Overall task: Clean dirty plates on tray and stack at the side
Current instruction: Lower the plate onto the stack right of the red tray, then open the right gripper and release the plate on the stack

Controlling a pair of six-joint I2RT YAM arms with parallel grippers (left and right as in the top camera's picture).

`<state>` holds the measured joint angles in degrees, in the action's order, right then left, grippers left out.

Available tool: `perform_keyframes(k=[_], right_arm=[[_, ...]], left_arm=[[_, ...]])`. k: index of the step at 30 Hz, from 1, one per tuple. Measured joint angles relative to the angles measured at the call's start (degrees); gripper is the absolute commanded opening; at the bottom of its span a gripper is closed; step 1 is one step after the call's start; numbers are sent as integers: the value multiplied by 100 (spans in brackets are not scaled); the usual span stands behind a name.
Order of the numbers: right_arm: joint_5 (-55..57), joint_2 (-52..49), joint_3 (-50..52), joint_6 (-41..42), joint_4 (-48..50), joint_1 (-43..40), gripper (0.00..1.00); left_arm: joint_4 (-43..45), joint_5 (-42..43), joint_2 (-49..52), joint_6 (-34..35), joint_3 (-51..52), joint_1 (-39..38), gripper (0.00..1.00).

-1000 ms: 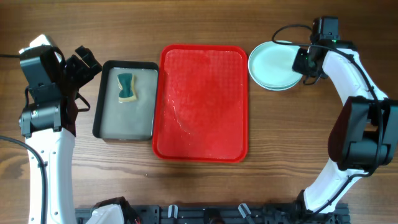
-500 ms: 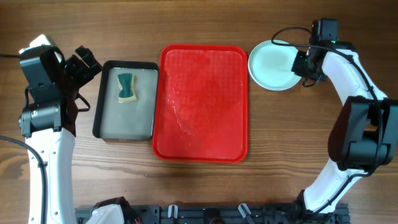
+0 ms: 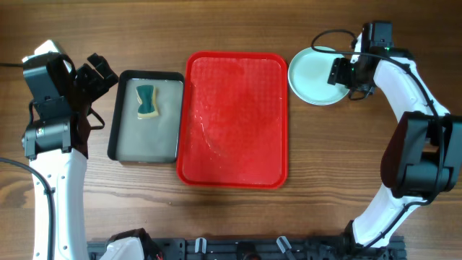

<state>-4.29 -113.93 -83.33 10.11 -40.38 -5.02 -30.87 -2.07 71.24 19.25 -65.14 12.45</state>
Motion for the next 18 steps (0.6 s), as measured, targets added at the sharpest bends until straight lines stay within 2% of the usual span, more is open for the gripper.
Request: perform_keyframes(k=[1, 2, 4, 11, 18], right_arm=[[-129, 0, -20, -20, -37, 0, 84], [-293, 0, -72, -59, -103, 0, 93], [-581, 0, -216, -192, -197, 0, 99], [-1333, 0, -807, -426, -507, 26, 99], [-1521, 0, -994, -444, -437, 48, 99]], left_arm=[[0, -2, 0, 0, 0, 0, 100], [0, -2, 0, 0, 0, 0, 100], [0, -2, 0, 0, 0, 0, 100], [0, 0, 0, 0, 0, 0, 100], [0, -2, 0, 0, 0, 0, 100]])
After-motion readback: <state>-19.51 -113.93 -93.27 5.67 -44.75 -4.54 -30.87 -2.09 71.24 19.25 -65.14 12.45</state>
